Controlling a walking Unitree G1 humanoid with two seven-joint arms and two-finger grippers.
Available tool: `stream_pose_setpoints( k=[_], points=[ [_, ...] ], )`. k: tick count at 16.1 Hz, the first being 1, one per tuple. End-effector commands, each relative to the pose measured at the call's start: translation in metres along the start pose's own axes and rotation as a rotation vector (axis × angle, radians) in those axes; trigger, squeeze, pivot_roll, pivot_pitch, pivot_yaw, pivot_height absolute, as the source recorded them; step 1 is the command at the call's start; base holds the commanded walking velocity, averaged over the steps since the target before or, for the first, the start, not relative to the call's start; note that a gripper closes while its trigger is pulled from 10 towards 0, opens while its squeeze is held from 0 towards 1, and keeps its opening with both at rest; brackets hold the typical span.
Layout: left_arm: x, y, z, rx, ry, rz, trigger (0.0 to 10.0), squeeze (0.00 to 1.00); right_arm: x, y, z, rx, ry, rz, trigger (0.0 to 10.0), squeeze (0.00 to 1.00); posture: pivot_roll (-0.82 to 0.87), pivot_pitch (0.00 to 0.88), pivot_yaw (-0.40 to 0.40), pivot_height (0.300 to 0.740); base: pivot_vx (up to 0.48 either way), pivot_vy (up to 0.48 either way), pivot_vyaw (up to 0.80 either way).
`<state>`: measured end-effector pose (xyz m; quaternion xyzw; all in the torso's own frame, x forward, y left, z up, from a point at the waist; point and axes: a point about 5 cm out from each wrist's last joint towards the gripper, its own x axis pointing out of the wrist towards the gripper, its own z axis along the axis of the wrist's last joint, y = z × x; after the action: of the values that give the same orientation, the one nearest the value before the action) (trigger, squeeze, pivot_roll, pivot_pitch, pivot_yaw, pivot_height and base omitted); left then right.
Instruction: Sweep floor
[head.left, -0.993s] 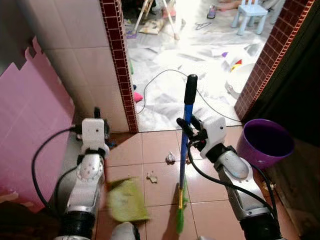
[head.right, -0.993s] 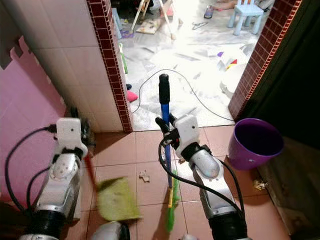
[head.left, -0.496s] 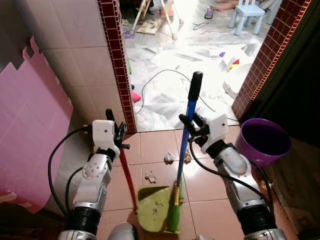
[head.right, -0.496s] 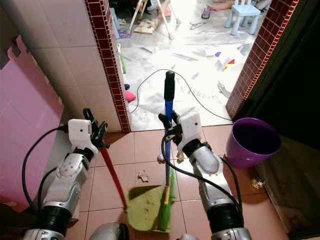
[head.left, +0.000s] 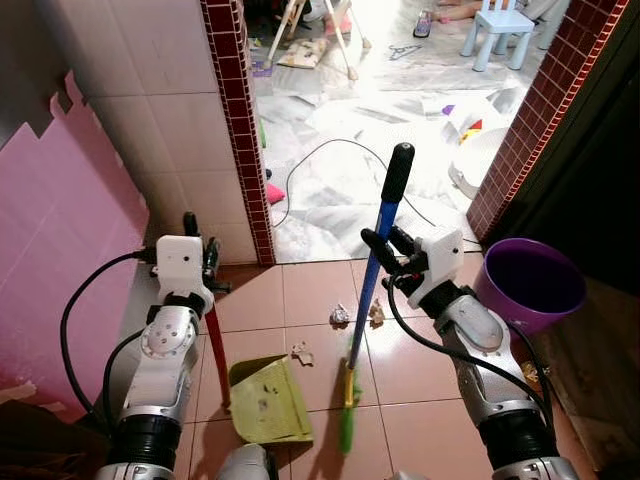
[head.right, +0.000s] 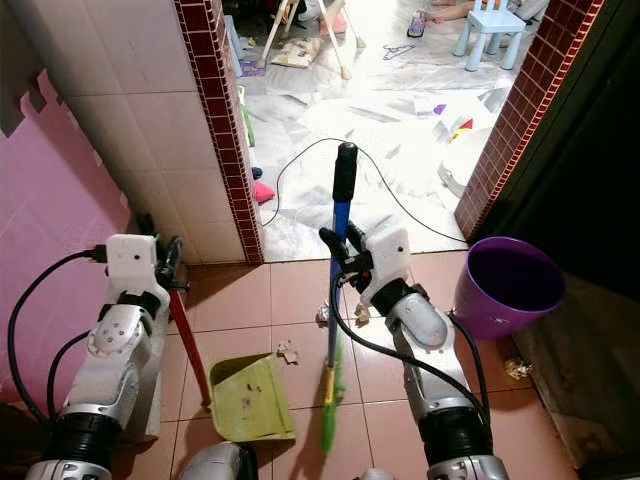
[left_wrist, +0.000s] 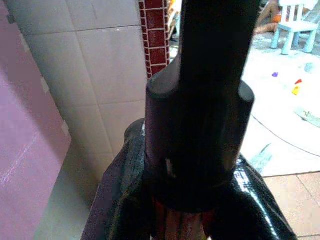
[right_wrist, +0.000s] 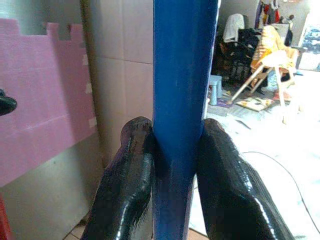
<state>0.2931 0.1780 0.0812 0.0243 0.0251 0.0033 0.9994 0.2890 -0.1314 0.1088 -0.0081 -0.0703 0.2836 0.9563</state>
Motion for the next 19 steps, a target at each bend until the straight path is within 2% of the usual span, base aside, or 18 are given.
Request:
stream_pose_setpoints(
  k=[1, 14, 19],
  points=[
    [0.0026, 0.0078, 0.0116, 0.007, -0.056, 0.027, 10.0, 0.0, 0.0026, 0.0024, 0.0149, -0.022, -0.078, 0.027, 10.0, 0.0, -0.09, 0.0, 0.033, 0.74, 0.0, 0.0, 0.0],
    [0.0054, 0.0064, 0.017, 0.007, -0.072, 0.028, 10.0, 0.0, -0.0018, 0.0059, 0.0188, -0.04, -0.076, 0.086, 10.0, 0.0, -0.1, 0.0, 0.025, 0.74, 0.351, 0.0, 0.0],
    [0.0044, 0.0057, 0.0171, 0.012, -0.076, 0.026, 10.0, 0.0, -0.0069, 0.0044, 0.019, -0.043, -0.071, 0.082, 10.0, 0.0, -0.1, 0.0, 0.027, 0.74, 0.164, 0.0, 0.0]
  ],
)
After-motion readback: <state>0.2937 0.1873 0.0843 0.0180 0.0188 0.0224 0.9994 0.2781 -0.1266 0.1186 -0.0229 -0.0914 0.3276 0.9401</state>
